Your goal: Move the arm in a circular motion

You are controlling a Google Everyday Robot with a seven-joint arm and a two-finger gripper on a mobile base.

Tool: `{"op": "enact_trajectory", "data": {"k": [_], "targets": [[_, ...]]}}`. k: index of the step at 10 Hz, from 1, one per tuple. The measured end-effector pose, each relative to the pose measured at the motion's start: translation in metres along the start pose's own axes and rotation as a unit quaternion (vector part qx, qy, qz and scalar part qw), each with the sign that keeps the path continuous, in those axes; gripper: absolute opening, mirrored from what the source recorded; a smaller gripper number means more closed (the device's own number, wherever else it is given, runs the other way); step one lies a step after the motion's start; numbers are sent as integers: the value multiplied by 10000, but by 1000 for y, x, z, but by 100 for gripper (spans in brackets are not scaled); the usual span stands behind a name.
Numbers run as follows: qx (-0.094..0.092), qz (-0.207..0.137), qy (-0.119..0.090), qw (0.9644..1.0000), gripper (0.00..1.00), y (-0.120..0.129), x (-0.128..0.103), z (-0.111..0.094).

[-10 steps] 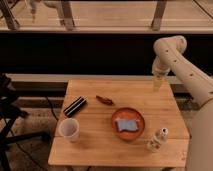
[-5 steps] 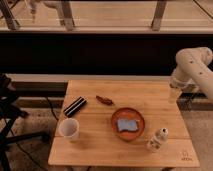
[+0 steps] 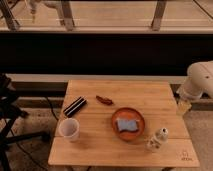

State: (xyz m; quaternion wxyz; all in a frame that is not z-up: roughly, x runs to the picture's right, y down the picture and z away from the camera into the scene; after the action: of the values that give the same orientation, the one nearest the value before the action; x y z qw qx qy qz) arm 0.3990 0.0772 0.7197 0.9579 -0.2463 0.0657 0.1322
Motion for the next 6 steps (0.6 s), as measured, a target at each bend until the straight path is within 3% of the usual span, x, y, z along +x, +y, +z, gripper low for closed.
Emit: {"op": "enact_trajectory", "data": {"k": [6], "targets": [[233,129,99,9996,80,70,32,-33]]}}
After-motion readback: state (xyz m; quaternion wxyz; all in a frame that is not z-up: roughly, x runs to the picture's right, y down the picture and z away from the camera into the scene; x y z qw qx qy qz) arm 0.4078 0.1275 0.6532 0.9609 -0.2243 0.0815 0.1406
